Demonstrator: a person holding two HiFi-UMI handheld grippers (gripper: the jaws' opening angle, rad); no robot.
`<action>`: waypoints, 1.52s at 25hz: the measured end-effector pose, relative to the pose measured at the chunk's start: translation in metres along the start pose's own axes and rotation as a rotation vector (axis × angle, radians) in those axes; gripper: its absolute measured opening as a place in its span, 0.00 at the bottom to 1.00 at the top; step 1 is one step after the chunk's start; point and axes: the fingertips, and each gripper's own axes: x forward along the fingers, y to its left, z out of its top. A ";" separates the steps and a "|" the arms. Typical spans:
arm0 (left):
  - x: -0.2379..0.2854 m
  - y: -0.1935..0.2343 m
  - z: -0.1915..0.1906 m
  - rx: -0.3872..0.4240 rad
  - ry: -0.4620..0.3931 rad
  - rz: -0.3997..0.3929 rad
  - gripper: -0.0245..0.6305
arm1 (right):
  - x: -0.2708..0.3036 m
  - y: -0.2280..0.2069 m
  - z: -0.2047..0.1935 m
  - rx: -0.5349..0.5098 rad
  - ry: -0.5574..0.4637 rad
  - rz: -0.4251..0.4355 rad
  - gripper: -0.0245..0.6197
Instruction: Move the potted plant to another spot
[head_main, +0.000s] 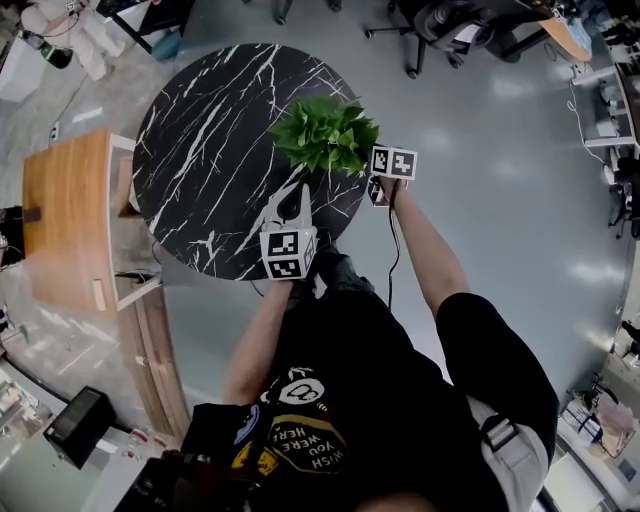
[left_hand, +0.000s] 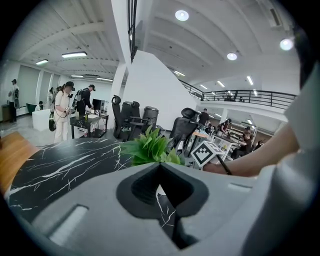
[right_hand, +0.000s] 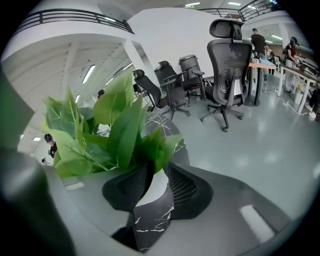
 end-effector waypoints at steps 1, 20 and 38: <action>-0.001 0.002 0.000 -0.004 0.001 0.001 0.04 | 0.002 0.001 -0.001 -0.009 -0.001 -0.007 0.21; -0.031 0.041 -0.016 -0.039 -0.031 0.107 0.04 | 0.034 0.035 -0.013 -0.087 0.006 -0.104 0.09; -0.067 0.111 0.003 -0.071 -0.088 0.243 0.04 | 0.063 0.137 -0.022 -0.191 0.056 -0.089 0.07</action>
